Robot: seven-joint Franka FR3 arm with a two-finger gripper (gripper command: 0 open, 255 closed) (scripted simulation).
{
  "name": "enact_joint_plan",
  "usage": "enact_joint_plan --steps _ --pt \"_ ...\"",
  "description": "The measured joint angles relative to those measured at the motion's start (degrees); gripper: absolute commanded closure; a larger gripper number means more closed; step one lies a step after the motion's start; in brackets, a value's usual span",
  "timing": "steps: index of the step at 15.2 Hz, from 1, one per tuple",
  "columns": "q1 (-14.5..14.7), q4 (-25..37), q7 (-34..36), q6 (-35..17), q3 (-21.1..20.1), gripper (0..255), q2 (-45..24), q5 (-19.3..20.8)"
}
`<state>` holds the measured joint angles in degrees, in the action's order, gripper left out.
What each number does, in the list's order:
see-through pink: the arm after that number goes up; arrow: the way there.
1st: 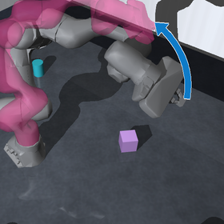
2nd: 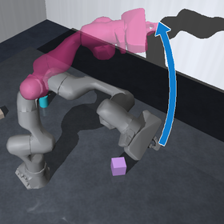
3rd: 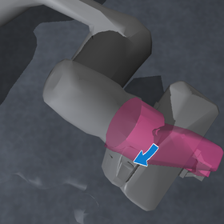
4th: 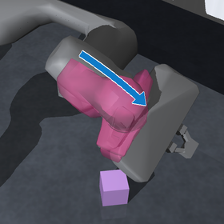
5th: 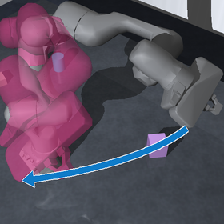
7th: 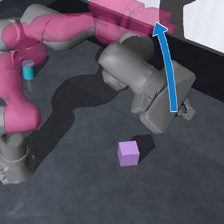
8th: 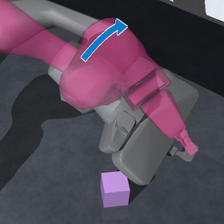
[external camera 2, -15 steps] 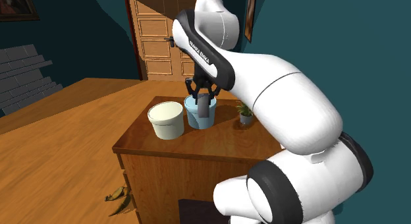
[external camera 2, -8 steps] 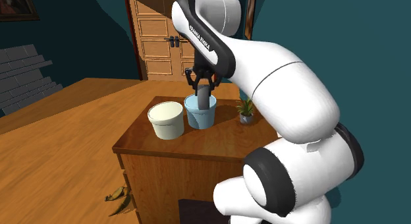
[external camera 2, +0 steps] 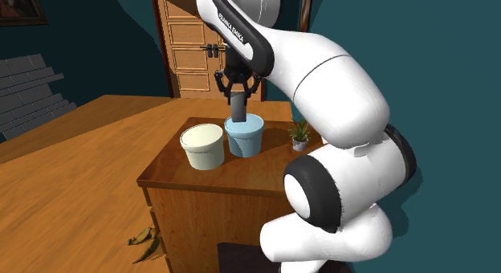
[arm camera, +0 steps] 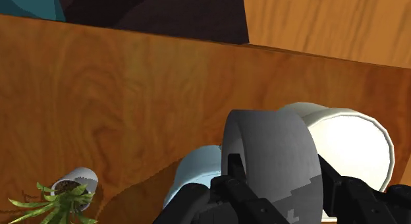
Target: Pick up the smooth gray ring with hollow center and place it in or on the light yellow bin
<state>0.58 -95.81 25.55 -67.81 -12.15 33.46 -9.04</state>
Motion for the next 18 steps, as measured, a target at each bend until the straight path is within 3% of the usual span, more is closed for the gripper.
enact_joint_plan --steps 6,10,12,14,18 --pt "-0.4 11.7 7.0 -0.7 -6.9 255 -11.8 0.4" --pt "0.1 22.1 12.3 -0.5 -12.4 255 -22.1 3.5" --pt "1.3 30.3 15.8 1.6 -15.7 255 -28.8 6.6" --pt "1.5 30.4 16.3 0.8 -16.0 255 -29.7 7.0" --pt "1.0 23.9 15.3 -3.1 -15.1 255 -26.9 5.6"
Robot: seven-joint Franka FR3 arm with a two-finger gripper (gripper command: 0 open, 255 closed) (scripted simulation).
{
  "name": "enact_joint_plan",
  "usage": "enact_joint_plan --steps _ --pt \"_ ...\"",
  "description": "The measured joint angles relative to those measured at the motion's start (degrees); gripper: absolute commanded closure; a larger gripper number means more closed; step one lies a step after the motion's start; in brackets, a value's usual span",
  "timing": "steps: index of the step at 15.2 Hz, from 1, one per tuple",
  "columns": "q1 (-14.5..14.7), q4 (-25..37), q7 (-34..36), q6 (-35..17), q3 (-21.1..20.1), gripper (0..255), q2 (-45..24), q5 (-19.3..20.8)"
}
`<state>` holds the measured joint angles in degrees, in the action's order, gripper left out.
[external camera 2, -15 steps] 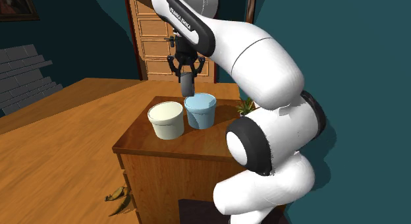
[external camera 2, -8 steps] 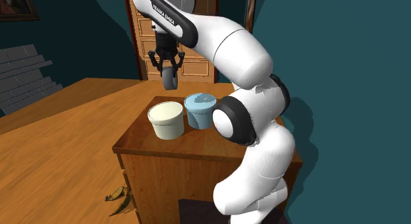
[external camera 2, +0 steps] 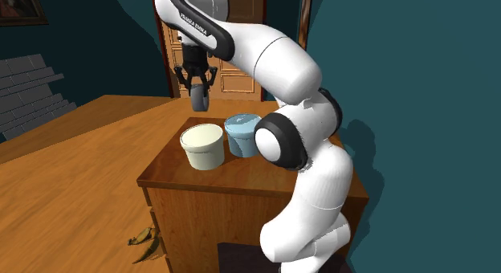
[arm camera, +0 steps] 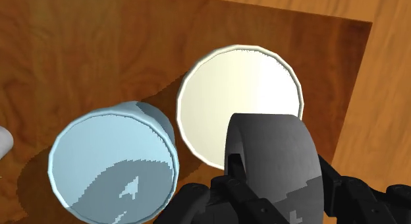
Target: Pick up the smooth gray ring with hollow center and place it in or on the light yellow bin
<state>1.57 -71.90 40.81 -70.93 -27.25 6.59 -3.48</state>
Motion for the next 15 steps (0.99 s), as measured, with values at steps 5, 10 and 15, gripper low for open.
enact_joint_plan --steps 5,10,15 --pt "-0.3 -8.8 -1.4 -5.1 1.2 255 4.0 -1.7" --pt "-0.3 -15.7 -2.4 -9.4 1.8 255 6.9 -2.9" --pt "-0.2 -20.8 -3.1 -12.8 2.2 255 8.6 -3.5"
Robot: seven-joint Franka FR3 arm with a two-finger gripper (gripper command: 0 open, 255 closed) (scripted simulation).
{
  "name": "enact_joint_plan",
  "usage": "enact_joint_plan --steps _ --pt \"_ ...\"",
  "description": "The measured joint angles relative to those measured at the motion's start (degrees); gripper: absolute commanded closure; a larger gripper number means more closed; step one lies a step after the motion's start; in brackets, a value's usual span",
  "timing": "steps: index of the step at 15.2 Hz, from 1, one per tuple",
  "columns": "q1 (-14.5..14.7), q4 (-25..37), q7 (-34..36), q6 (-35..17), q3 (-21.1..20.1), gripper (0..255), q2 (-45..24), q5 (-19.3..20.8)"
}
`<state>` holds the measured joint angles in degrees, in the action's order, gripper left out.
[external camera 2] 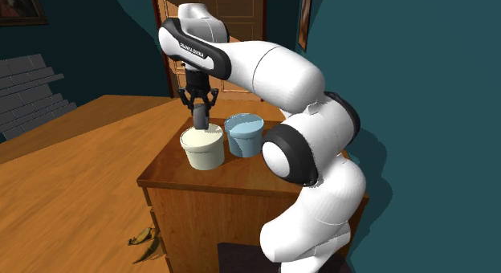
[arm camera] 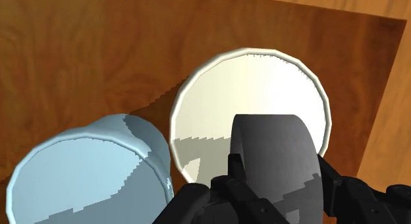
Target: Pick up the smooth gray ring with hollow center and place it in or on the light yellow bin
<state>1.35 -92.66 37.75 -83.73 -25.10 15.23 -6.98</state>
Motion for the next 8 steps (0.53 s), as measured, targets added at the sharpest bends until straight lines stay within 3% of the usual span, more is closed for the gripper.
enact_joint_plan --steps 5,6,8 --pt "0.0 -0.6 -0.2 -0.3 0.1 255 0.2 -0.1" --pt "0.0 -0.6 -0.2 -0.3 0.1 0 0.3 -0.1" --pt "0.0 -0.6 -0.2 -0.4 0.1 0 0.3 -0.1"
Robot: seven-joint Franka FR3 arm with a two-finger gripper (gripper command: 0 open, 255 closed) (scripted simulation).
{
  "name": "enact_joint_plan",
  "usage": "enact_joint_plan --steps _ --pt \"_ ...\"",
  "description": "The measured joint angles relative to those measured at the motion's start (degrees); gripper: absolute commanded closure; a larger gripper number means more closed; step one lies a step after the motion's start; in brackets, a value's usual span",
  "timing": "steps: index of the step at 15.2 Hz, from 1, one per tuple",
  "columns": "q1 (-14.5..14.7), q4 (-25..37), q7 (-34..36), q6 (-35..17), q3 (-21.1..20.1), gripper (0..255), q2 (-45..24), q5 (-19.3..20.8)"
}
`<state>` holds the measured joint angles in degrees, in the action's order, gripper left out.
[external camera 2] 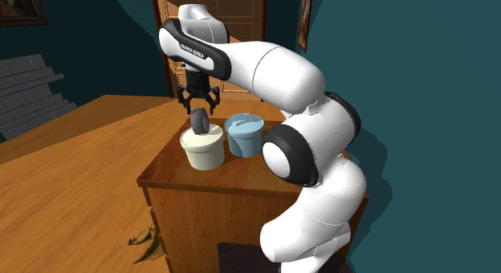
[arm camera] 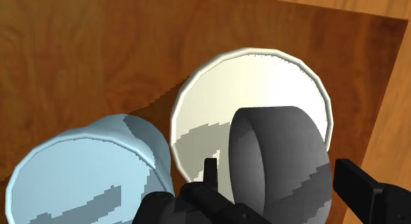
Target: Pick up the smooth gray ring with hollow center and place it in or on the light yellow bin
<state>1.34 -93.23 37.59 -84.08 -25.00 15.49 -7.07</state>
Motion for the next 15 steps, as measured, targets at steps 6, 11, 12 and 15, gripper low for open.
enact_joint_plan --steps 6,11,12,15 --pt "0.0 3.8 0.7 2.6 -0.3 0 -1.3 0.4" --pt "-0.2 11.5 1.4 7.8 -0.8 0 -4.0 1.4" --pt "-0.2 11.7 1.4 8.0 -0.8 0 -4.0 1.5" --pt "-0.2 12.0 1.5 8.1 -0.8 0 -4.1 1.5"
